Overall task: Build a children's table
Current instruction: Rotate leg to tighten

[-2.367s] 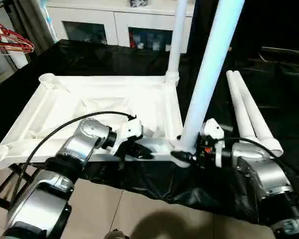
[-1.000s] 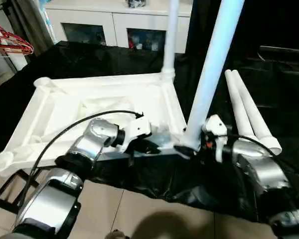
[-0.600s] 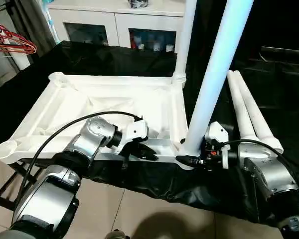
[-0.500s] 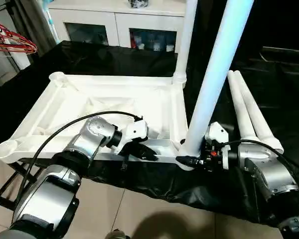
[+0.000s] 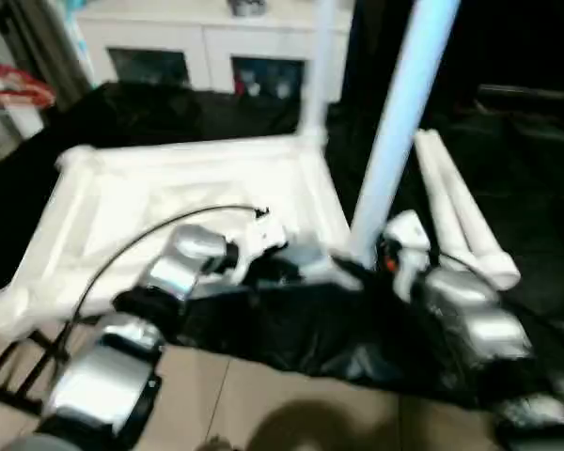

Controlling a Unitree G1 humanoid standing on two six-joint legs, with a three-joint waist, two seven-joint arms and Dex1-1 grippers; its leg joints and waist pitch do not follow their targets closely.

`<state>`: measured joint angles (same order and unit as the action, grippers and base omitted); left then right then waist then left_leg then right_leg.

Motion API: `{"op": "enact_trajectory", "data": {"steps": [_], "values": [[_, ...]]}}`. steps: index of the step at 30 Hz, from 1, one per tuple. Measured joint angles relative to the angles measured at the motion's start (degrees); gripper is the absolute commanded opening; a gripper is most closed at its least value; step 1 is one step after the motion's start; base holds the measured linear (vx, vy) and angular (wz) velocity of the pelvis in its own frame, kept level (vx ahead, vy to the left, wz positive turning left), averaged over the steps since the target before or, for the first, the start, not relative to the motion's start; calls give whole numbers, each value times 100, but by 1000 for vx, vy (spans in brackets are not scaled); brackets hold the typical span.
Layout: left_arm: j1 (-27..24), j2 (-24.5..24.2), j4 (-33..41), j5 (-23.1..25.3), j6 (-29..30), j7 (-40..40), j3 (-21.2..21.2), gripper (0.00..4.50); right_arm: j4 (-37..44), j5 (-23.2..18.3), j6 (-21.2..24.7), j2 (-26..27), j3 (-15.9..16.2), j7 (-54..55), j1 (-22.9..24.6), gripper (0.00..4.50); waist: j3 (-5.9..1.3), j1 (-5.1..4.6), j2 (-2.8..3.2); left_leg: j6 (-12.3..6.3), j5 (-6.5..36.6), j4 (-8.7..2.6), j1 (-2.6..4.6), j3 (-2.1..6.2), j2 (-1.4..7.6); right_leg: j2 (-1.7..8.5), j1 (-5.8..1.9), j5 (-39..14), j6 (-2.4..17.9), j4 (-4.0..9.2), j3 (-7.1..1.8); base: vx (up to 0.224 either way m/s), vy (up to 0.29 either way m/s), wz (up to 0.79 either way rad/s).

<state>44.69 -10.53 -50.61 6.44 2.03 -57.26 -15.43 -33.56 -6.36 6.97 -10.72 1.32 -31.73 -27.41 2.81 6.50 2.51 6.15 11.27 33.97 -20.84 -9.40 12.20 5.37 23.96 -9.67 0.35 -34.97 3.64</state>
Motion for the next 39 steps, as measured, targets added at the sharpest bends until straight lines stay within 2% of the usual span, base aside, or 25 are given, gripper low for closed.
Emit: {"op": "enact_trajectory", "data": {"steps": [5, 6, 8, 14, 16, 18, 23, 31, 36, 39], "values": [[-173, 207, 419, 113, 395, 590, 63, 0, -262, 158, -167, 361, -181, 922, -161, 274, -4, -8, 5, 0, 0, -3, -3, -2, -3, 2, -1, -3, -4, 9, -2, 0, 0, 0], [-187, 248, 465, 121, 450, 675, 63, 0, -313, 167, -207, 389, -206, 1020, -186, 309, -3, -7, 5, 0, 0, -3, -5, -2, -4, 2, -1, -3, -4, 13, -2, 0, 0, 0], [-248, 257, 562, 120, 483, 704, 67, 0, -361, 145, -249, 460, -291, 1031, -200, 344, -4, -6, 5, -1, 0, -3, -5, -2, -5, 2, -2, -3, -4, 16, -2, 0, 0, 0], [-359, 229, 691, 119, 444, 650, 84, 0, -365, 126, -269, 493, -320, 862, -205, 390, -3, -25, 6, -1, 0, -3, -5, -2, -5, 1, 0, -4, -6, 18, -3, 0, 0, 0], [-409, 156, 771, 108, 388, 499, 61, 0, -301, 133, -285, 388, -215, 618, -167, 390, -3, -38, 6, -1, 0, -4, -6, -2, -4, 1, 2, -8, -12, 19, -2, 0, 0, 0], [-536, -10, 958, -30, 320, 61, 16, 0, -130, 164, -372, 63, 54, 14, -31, 390, -2, -30, 7, -2, 1, -6, -11, -2, -3, 0, 2, -17, -12, 23, 0, 0, 0, 0], [-579, -406, 1045, -167, 122, -818, -86, 0, 243, 109, -532, -468, 386, -1369, 246, 390, 1, -4, 13, -5, 1, -7, -14, -2, 1, -2, 4, -25, -10, 21, 2, 0, 0, 0], [-554, -683, 933, -338, -75, -1874, -148, 0, 913, -291, -316, -1212, 760, -3069, 538, 390, 3, 88, 16, -6, 1, -4, -14, -9, 6, 2, 1, -25, -9, 17, 2, 0, 0, 0], [-381, -753, 645, -397, -132, -2356, -239, 0, 1118, -428, -128, -1472, 907, -3760, 591, 353, 4, 197, 19, -9, -1, 0, -13, -11, 20, 1, 4, -25, -9, 9, 4, 0, 0, 0], [-368, -775, 578, -397, -222, -2502, -244, 0, 1193, -447, -80, -1548, 987, -3966, 590, 319, 4, 214, 19, -10, -3, 3, -14, -18, 35, 1, 3, -25, -9, 7, 5, 0, 0, 0]]}}
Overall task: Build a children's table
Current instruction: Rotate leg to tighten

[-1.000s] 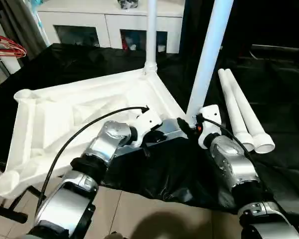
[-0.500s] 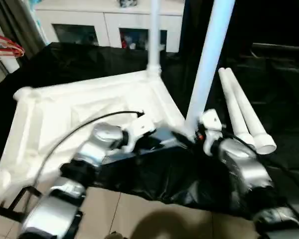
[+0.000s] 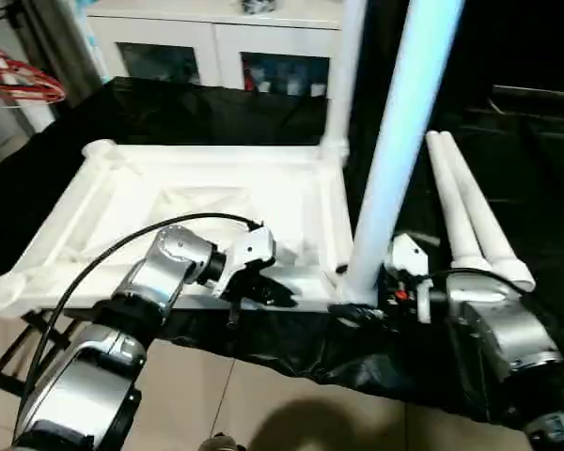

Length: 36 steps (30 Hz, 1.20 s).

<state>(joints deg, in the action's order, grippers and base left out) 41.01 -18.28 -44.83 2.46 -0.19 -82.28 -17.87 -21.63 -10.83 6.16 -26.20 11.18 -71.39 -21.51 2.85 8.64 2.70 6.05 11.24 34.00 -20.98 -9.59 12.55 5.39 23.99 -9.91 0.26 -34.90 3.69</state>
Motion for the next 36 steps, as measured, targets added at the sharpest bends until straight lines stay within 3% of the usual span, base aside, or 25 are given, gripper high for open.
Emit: {"op": "enact_trajectory", "data": {"steps": [8, 15, 18, 23, 28, 32, 36], "values": [[64, 9, -158, 0, -110, -119, -5, 0, 34, -5, 68, -43, 44, -99, -21, 284, -5, 28, 26, 1, 0, 2, 1, 0, 1, 0, -1, 0, 0, -4, 2, 0, 0, 0], [88, 125, -289, -10, -145, 77, 59, 0, 12, 13, 123, 75, -27, 112, -18, 280, -6, 50, 35, 2, 0, 3, 4, 0, 3, 0, -2, 1, 2, -10, 3, 0, 0, 0], [117, 240, -377, 33, -99, 713, 145, 0, -232, 82, 125, 417, -347, 957, -25, 279, -6, 28, 38, 4, -1, 3, 7, 0, 4, -1, -3, 9, 12, -13, 5, 0, 0, 0], [188, 531, -380, 177, 170, 1683, 253, 0, -771, 255, 78, 1016, -764, 2544, -296, 278, -6, -88, 37, 14, -7, -2, 12, 1, -2, -6, 0, 16, 17, -13, 5, 0, 0, 0], [227, 709, -359, 299, 335, 2368, 309, 0, -1193, 469, -20, 1447, -894, 3755, -589, 278, -6, -113, 29, 19, -10, -10, 13, 1, -2, -12, -1, 13, 14, -8, 9, 0, 0, 0], [244, 1053, -278, 466, 666, 3296, 382, 0, -1859, 721, -121, 2107, -1180, 5517, -1070, 278, -8, -190, 21, 24, -12, -11, 14, 0, -6, -5, -5, 13, 14, -5, 5, 0, 0, 0], [238, 1201, -258, 470, 743, 3563, 413, 0, -2226, 823, -419, 2291, -1260, 6136, -1238, 278, -9, -193, 23, 23, -12, -12, 9, 1, -12, -3, -6, 9, 8, -1, 6, 0, 0, 0]]}}
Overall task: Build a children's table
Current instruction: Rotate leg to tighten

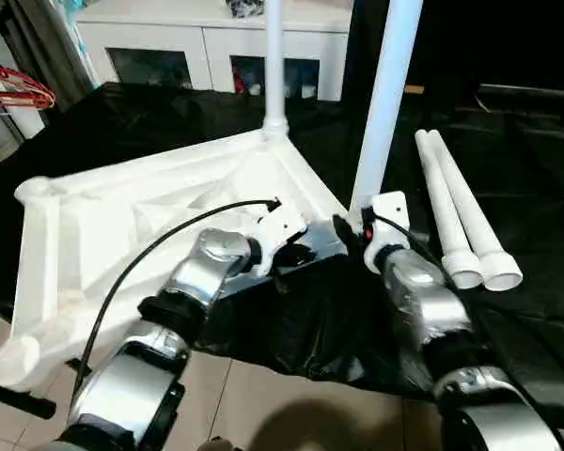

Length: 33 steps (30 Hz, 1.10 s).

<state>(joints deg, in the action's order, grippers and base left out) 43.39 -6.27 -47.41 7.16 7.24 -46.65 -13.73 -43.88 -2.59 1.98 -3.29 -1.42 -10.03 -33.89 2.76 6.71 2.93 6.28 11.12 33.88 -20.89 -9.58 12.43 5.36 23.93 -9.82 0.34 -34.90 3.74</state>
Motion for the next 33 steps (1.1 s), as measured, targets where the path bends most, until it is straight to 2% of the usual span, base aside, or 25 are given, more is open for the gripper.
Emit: {"op": "enact_trajectory", "data": {"steps": [3, 4, 9, 12, 16, 18, 23, 29, 33], "values": [[-24, 14, 18, 0, -9, 40, 6, 0, -110, 22, -211, 73, -18, 157, 0, 278, -4, -3, 10, 0, 0, 0, -1, 0, -2, 0, 0, -1, -2, 1, 0, 0, 0, 0], [-44, 14, 46, 0, -10, 49, 8, 0, -128, 39, -266, 88, -32, 159, 8, 333, -4, -5, 12, -1, 0, 0, -1, 0, -2, 1, 0, -1, -2, 1, 0, 0, 0, 0], [-144, -58, 170, -6, -44, -6, 31, 0, -86, 36, -403, 116, -49, -95, 87, 365, -3, -31, 13, -1, 0, 0, -2, 0, -2, 0, 2, -1, -1, 1, 1, 0, 0, 0], [-314, -280, 341, -71, -291, -399, 8, 0, 252, 48, -432, -92, 183, -765, 323, 399, 0, -83, 10, -1, 0, -3, -7, 1, 4, -7, 10, -4, -6, 4, 1, 0, 0, 0], [-434, -494, 512, -129, -479, -943, -87, 0, 566, 6, -405, -467, 435, -1645, 519, 399, 0, -73, 10, -4, 1, -4, -10, 0, 6, -7, 11, -16, -8, 4, 4, 0, 0, 0], [-495, -624, 630, -205, -560, -1288, -150, 0, 842, -62, -407, -731, 582, -2261, 689, 399, 3, -34, 4, -6, 2, -3, -12, 0, 9, -7, 9, -21, -7, 5, 6, 0, 0, 0], [-608, -973, 746, -377, -768, -2216, -237, 0, 1634, -420, -337, -1488, 934, -4010, 1189, 399, 5, 36, 2, -14, -1, 2, -14, -6, 22, -4, 7, -21, -7, 4, 5, 0, 0, 0], [-635, -1122, 745, -490, -852, -2769, -302, 0, 2002, -660, -116, -2022, 1120, -5098, 1322, 399, 5, 73, 1, -14, -2, 5, -9, -9, 31, -3, 6, -20, -7, -6, 5, 0, 0, 0], [-637, -1229, 757, -579, -829, -3150, -329, 0, 2292, -834, 211, -2237, 1208, -5649, 1365, 365, 5, 138, 2, -14, -2, 5, -9, -11, 33, -4, 8, -20, -7, -6, 4, 0, 0, 0]]}}
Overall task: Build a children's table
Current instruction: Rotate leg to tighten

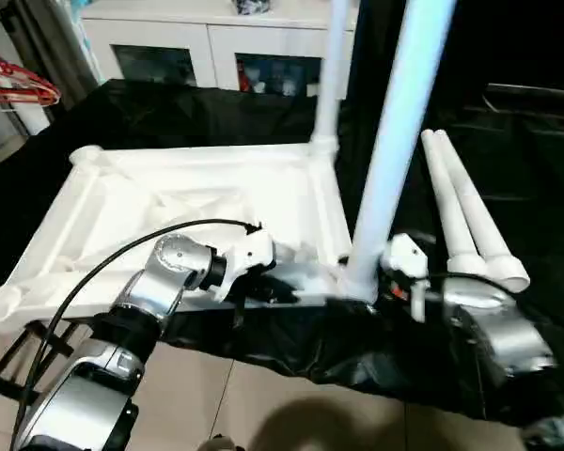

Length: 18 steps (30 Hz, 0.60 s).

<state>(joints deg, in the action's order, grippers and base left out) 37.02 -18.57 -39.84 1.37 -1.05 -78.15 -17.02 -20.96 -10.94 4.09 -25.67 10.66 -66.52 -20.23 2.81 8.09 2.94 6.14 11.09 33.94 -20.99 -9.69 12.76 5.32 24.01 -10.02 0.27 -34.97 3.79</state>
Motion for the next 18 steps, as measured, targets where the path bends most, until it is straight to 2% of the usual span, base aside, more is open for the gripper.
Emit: {"op": "enact_trajectory", "data": {"steps": [9, 13, 18], "values": [[0, -76, 9, -40, 6, -275, -30, 0, 75, -74, 197, 8, 51, -204, 0, 284, 0, 15, 0, 0, 0, 1, -1, -1, 0, 0, 0, 0, 0, 0, 0, 0, 0, 0], [-2, -45, 11, -47, 11, -277, -30, 0, 175, -73, 269, 58, 43, -175, 61, 275, 0, 26, 0, 0, 0, 1, -1, 0, 0, -1, -1, 0, 0, -1, 0, 0, 0, 0], [-37, 27, 22, -15, 182, 180, 63, 0, 98, 20, 298, 439, -199, 624, 150, 274, -2, -4, -5, 3, -1, 6, 5, 0, 1, -1, -2, 5, 5, -8, 0, 0, 0, 0]]}}
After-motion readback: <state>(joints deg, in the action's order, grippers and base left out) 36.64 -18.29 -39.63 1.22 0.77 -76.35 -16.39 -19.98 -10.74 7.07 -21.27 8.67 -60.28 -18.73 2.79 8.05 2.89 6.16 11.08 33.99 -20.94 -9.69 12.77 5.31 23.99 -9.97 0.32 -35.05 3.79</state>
